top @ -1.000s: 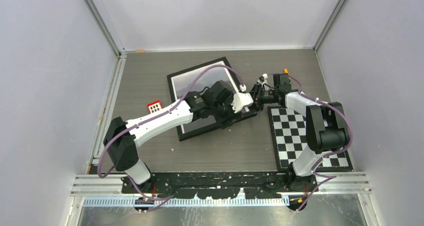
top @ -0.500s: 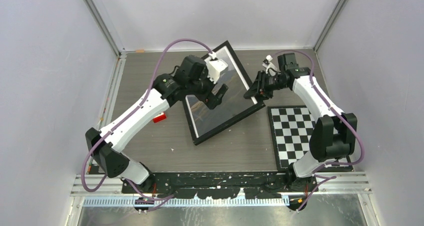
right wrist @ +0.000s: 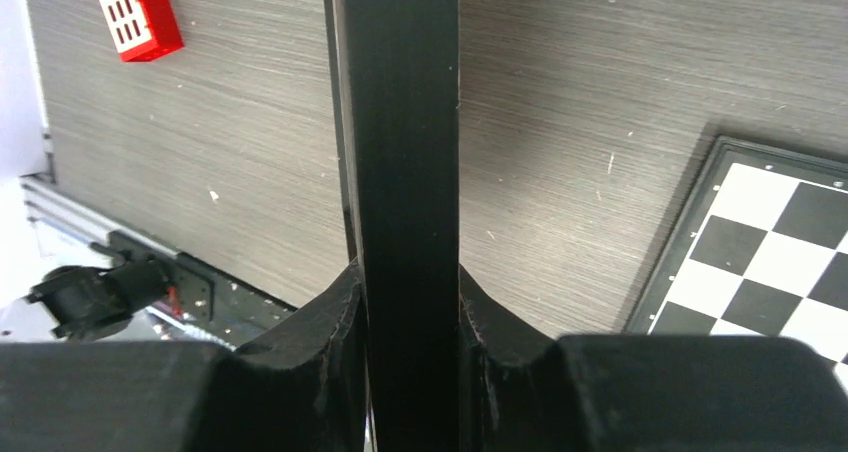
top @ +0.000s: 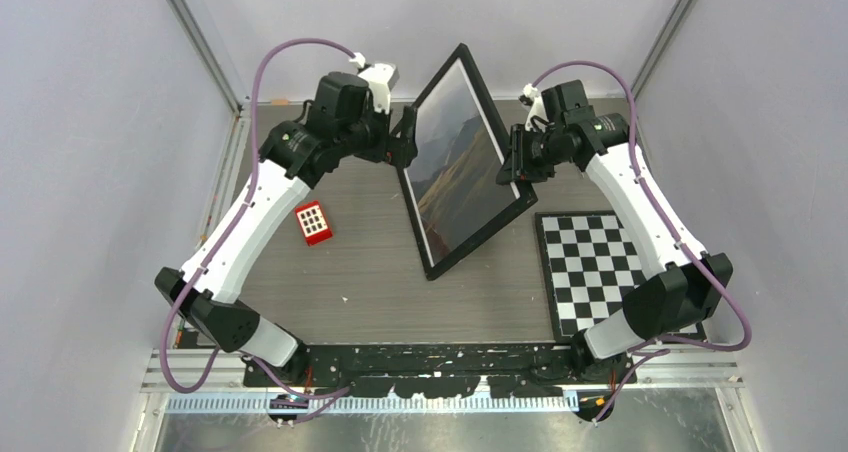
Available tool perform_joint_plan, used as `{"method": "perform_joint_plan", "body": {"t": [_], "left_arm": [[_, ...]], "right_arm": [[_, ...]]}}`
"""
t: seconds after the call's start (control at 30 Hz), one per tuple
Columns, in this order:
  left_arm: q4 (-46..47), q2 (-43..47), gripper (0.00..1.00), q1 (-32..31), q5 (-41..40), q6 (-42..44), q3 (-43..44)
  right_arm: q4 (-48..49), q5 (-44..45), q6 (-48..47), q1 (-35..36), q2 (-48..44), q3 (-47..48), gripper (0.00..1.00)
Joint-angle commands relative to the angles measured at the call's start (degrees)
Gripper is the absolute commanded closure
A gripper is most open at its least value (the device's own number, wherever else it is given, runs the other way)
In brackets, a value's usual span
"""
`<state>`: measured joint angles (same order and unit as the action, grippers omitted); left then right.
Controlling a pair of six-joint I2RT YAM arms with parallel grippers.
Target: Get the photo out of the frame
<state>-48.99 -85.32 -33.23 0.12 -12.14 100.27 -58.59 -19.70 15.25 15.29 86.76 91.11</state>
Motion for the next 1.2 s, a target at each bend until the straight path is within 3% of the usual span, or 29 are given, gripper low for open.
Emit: {"method": "perform_joint_plan", "body": {"t": [0.0, 0.33, 0.5, 0.7, 1.17], "left_arm": [[0.96, -1.88, 0.0, 0.89, -2.89, -7.02, 8.38], [-1.06, -9.84, 0.0, 1.09, -0.39, -19.87, 21.12], [-1.42, -12.28, 0.0, 1.44, 2.41, -22.3, 24.04], [0.2, -10.63, 0.0, 4.24, 2.25, -24.17, 21.66], [5.31, -9.53, 0.0, 11.3, 8.41, -36.46, 16.09]], "right_arm": [[-4.02, 16.16, -0.95, 3.72, -4.04, 4.95, 1.0], [-6.11, 37.92, 1.02, 17.3, -3.11, 10.97, 1.0], [-8.7, 42.31, -0.99, 20.83, 0.57, 16.59, 1.0], [-11.36, 48.45, -5.72, 24.79, 4.45, 23.61, 1.0], [-10.17, 61.72, -11.32, 35.41, 8.84, 24.98, 1.0]]}}
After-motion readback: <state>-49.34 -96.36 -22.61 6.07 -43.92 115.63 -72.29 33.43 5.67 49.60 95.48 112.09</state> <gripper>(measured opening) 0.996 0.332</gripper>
